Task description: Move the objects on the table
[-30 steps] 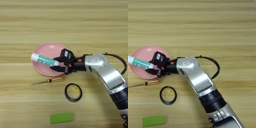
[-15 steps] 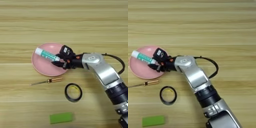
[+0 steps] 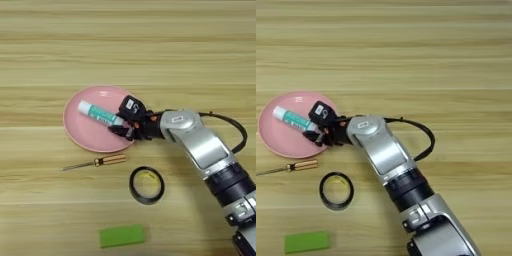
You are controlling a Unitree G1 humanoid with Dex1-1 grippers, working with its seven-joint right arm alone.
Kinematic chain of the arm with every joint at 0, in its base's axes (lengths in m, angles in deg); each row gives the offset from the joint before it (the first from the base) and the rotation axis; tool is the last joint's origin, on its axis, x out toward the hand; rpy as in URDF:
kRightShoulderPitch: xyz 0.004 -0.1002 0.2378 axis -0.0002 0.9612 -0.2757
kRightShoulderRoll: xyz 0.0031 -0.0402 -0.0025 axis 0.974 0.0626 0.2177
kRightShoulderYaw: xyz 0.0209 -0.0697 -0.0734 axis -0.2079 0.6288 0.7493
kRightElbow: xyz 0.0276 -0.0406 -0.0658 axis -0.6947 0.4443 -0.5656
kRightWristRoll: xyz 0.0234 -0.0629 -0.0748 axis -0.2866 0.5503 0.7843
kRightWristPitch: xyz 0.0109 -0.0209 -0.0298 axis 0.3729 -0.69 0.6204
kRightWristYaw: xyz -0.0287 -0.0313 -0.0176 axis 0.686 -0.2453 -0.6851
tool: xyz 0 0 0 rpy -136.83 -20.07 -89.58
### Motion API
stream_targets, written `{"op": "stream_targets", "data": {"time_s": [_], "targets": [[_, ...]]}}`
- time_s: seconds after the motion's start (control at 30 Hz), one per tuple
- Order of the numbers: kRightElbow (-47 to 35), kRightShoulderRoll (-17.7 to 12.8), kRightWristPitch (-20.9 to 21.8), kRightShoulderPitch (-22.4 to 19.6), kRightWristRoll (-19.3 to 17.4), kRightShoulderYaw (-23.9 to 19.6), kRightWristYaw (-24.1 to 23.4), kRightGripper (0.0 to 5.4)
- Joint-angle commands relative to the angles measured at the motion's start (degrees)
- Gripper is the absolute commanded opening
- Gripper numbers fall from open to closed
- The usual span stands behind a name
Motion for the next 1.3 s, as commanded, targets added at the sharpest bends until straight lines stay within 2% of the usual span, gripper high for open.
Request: {"op": "stream_targets", "data": {"time_s": [0.03, 0.3, 1.3], "targets": [[-0.30, 0.01, 2.78, -5.06, 0.71, -0.76, -1.21, 1.67], [1.48, 0.02, 3.04, -5.31, 1.79, -0.11, -0.51, 1.67], [1.71, 0.12, 3.23, -5.35, 2.01, -0.30, -0.23, 1.67]]}}
